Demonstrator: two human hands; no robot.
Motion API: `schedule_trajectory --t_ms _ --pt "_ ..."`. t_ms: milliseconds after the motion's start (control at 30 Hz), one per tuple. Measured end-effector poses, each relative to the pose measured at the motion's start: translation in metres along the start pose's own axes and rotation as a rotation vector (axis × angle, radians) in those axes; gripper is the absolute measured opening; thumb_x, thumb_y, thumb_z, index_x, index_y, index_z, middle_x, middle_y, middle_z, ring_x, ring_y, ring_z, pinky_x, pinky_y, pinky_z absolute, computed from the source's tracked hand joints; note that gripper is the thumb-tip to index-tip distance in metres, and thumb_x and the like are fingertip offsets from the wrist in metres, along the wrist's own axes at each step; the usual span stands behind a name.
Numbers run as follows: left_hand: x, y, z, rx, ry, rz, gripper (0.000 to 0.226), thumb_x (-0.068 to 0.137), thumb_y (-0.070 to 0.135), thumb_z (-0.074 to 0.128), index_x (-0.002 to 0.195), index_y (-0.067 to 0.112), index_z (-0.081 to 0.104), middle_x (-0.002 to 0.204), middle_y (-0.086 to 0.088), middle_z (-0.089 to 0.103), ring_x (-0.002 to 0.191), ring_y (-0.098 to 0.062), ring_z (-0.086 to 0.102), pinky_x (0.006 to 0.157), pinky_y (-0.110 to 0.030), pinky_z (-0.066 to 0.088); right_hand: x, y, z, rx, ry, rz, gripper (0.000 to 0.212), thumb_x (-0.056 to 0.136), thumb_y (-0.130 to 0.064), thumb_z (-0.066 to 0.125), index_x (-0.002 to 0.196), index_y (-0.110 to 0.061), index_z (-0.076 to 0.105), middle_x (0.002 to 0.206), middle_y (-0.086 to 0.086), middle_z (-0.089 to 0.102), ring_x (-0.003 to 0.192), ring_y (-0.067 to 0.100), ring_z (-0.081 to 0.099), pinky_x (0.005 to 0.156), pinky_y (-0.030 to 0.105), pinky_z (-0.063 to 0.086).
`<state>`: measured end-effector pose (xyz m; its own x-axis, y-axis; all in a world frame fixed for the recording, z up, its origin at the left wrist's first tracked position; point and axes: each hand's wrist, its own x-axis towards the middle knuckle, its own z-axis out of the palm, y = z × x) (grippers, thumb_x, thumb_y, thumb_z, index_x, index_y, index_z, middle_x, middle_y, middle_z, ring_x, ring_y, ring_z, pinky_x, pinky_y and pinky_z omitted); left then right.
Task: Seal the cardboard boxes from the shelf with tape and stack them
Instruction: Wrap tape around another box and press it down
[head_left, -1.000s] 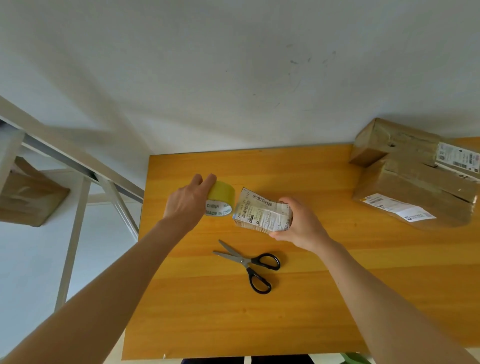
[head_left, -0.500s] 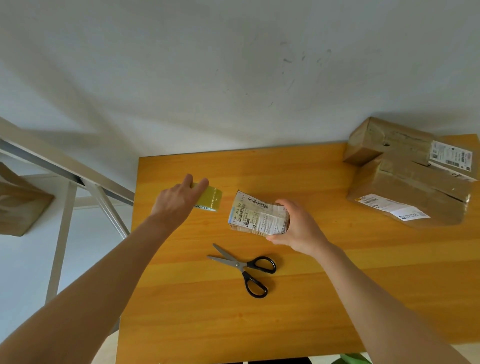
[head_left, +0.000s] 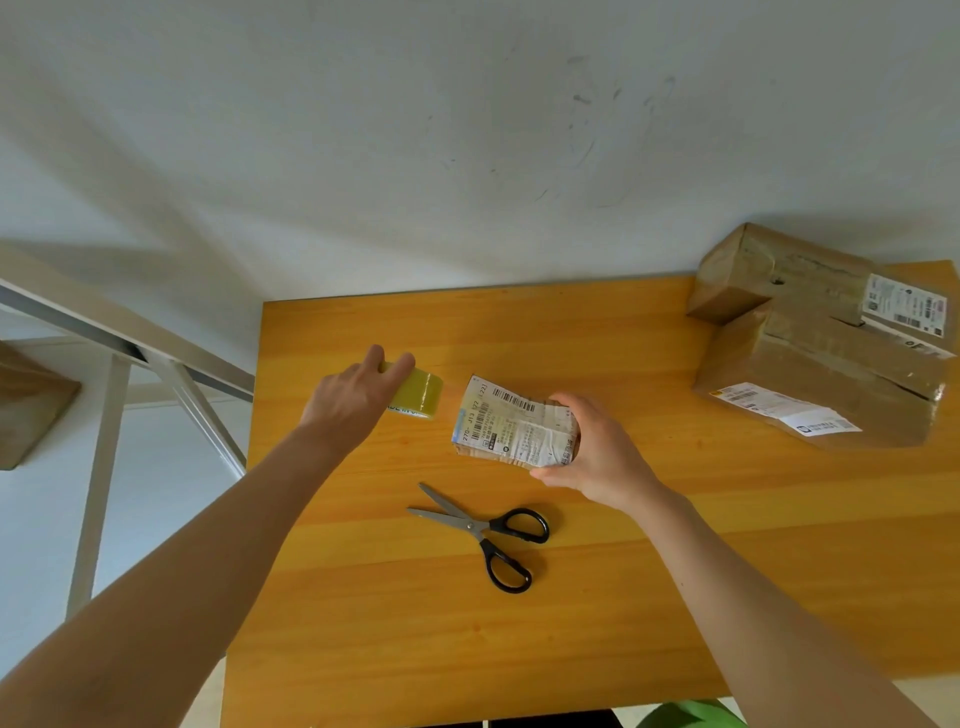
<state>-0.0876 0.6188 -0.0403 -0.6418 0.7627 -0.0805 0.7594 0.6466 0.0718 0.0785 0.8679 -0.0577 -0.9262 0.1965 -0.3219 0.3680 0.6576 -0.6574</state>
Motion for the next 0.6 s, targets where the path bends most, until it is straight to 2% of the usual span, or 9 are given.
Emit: schedule_trajectory --t_ms 133,200,233,267,300,333,400,467,600 --pt "0.003 0.0 0.009 -0.013 -0.074 -0.08 0.052 0.08 0.0 0.069 0.125 0.01 0.047 0.098 -0.018 0.052 0.051 -0.02 0.041 0.042 -0.028 0.035 0.001 -0.002 -0.001 -0.045 -0.046 0.007 0.091 0.067 -0.035 0.086 0.141 -0.021 0.035 0.13 -0.009 0.043 0.107 0.005 0.047 0.079 0.014 0.038" --pt "0.003 0.001 0.014 0.001 -0.091 -0.109 0.046 0.086 0.005 0.063 0.129 0.011 0.046 0.103 -0.016 0.051 0.055 -0.018 0.039 0.045 -0.029 0.035 0.0 -0.005 -0.002 -0.126 -0.062 -0.01 0.093 0.072 -0.041 0.082 0.145 -0.019 0.028 0.138 -0.004 0.037 0.117 0.011 0.045 0.089 0.024 0.046" --pt "0.003 0.002 0.015 -0.002 -0.094 -0.115 0.045 0.087 0.004 0.061 0.129 0.011 0.046 0.104 -0.016 0.051 0.054 -0.019 0.04 0.045 -0.029 0.034 0.0 -0.007 -0.002 -0.223 -0.053 -0.035 0.097 0.075 -0.047 0.078 0.148 -0.016 0.023 0.145 0.0 0.031 0.128 0.017 0.04 0.1 0.033 0.044" --pt "0.003 0.003 0.016 -0.011 -0.097 -0.123 0.045 0.088 0.003 0.06 0.129 0.011 0.046 0.104 -0.016 0.051 0.054 -0.019 0.04 0.045 -0.029 0.034 0.0 -0.009 -0.001 -0.342 -0.049 -0.067 0.102 0.078 -0.054 0.072 0.152 -0.013 0.014 0.153 0.004 0.02 0.14 0.023 0.027 0.114 0.039 0.032" --pt "0.002 0.004 0.017 -0.021 -0.103 -0.132 0.045 0.088 0.003 0.059 0.13 0.012 0.046 0.104 -0.016 0.051 0.054 -0.02 0.041 0.045 -0.03 0.035 -0.001 -0.011 0.0 -0.447 -0.052 -0.097 0.107 0.082 -0.06 0.064 0.154 -0.01 0.002 0.16 0.005 0.005 0.148 0.025 0.008 0.121 0.041 0.015" --pt "0.002 0.004 0.018 -0.027 -0.111 -0.142 0.046 0.088 0.003 0.058 0.131 0.012 0.045 0.105 -0.016 0.05 0.055 -0.02 0.041 0.045 -0.03 0.036 -0.001 -0.013 0.003 -0.521 -0.059 -0.122 0.111 0.084 -0.065 0.056 0.153 -0.009 -0.011 0.162 0.006 -0.01 0.15 0.024 -0.008 0.122 0.041 0.001" --pt "0.0 0.005 0.02 -0.028 -0.128 -0.16 0.047 0.089 0.004 0.057 0.133 0.015 0.041 0.108 -0.015 0.049 0.055 -0.02 0.043 0.045 -0.029 0.037 -0.001 -0.018 0.01 -0.614 -0.078 -0.157 0.113 0.086 -0.072 0.043 0.147 -0.009 -0.028 0.156 0.008 -0.03 0.145 0.022 -0.025 0.12 0.041 -0.01" --pt "-0.001 0.006 0.021 -0.038 -0.134 -0.171 0.048 0.09 0.005 0.056 0.134 0.017 0.039 0.108 -0.014 0.049 0.055 -0.02 0.042 0.044 -0.029 0.035 0.001 -0.022 0.019 -0.668 -0.076 -0.167 0.111 0.087 -0.076 0.034 0.144 -0.008 -0.033 0.154 0.01 -0.033 0.142 0.023 -0.029 0.12 0.044 -0.011" --pt "-0.002 0.005 0.022 -0.054 -0.132 -0.177 0.049 0.09 0.003 0.054 0.135 0.018 0.039 0.107 -0.013 0.049 0.053 -0.019 0.04 0.042 -0.028 0.031 0.007 -0.034 0.032 -0.716 -0.008 -0.147 0.107 0.088 -0.075 0.026 0.145 -0.003 -0.029 0.156 0.015 -0.027 0.146 0.028 -0.02 0.117 0.045 -0.019"
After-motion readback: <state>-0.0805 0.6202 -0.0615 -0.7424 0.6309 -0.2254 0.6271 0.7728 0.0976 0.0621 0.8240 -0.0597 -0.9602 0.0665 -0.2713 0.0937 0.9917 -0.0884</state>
